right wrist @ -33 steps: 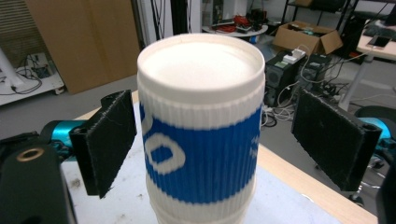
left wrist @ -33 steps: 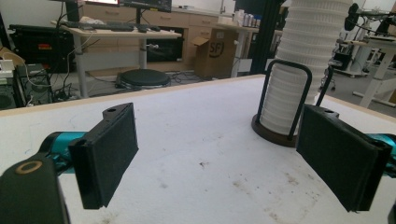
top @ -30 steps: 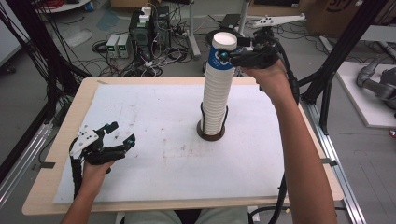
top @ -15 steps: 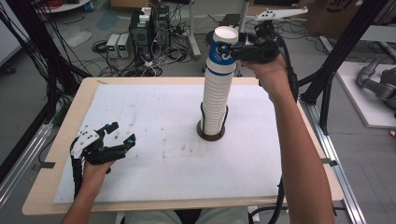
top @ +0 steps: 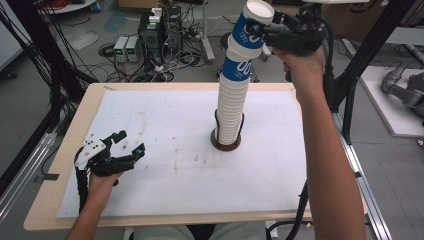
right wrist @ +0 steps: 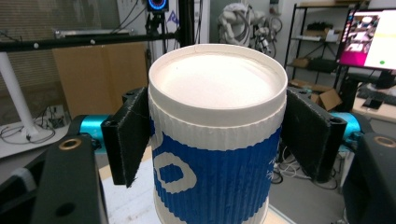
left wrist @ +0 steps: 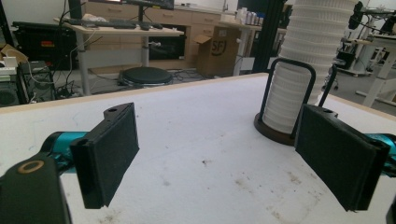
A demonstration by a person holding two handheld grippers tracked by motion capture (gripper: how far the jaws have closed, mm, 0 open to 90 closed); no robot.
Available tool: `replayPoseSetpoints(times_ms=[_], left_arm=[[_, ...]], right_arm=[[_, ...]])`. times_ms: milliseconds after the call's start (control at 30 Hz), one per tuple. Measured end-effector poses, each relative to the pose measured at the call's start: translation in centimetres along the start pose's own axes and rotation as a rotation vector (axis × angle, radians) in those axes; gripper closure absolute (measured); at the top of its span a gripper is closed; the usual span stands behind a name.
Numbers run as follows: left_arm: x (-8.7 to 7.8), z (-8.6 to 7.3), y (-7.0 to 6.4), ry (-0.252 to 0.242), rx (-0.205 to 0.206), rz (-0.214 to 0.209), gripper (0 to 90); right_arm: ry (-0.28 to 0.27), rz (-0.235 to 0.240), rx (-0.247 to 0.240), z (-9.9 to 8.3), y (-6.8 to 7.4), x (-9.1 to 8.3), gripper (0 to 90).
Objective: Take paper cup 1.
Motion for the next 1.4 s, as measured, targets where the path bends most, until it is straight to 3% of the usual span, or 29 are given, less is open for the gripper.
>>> replayPoseSetpoints(times_ms=[167,400,600,767,1000,1133,1167,1400], left_arm=[[-0.1,0.1,0.0,-0.007,-0.011,-0.007,13.3],[0.0,0.2,-0.1,-0.013,-0.023,-0.017,13.3],[0.2,0.2,-0.5,-0.012,-0.015,-0.039,13.3],[0.5,0.1,-0.8,-0.004,-0.012,-0.054,13.3],[0.8,0.1,-1.4,0.001,-0.002,-0.086,13.3],[0.8,0.1,-1.6,0.003,0.0,-0.104,13.3],[0.8,0.1,-1.6,0.001,0.0,-0.106,13.3],[0.9,0.0,-2.0,0.004,-0.001,-0.123,13.3]], right_arm=[[-0.014,0.004,-0.003,0.6,-0.1,-1.4,28.6],[-0.032,0.008,-0.025,0.7,0.0,-4.9,28.5],[0.014,0.013,-0.072,-1.0,0.9,-8.5,28.6],[0.042,0.046,-0.066,-3.4,1.8,-10.7,28.6],[0.1,0.085,-0.034,-7.0,2.5,-11.3,28.6],[0.128,0.103,-0.006,-9.4,2.8,-11.0,28.6],[0.147,0.11,-0.001,-10.8,3.0,-10.8,28.5],[0.181,0.139,0.024,-14.2,3.5,-9.9,28.5]])
Point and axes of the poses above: each handheld gripper's, and its own axes: x roughly forward along the jaws, z roughly out of its top, y roughly to its left, the point moved 1 cm from there along x, roughly forward along the jaws, and after that the axes turned 9 degrees about -y, right-handed, at the moved point
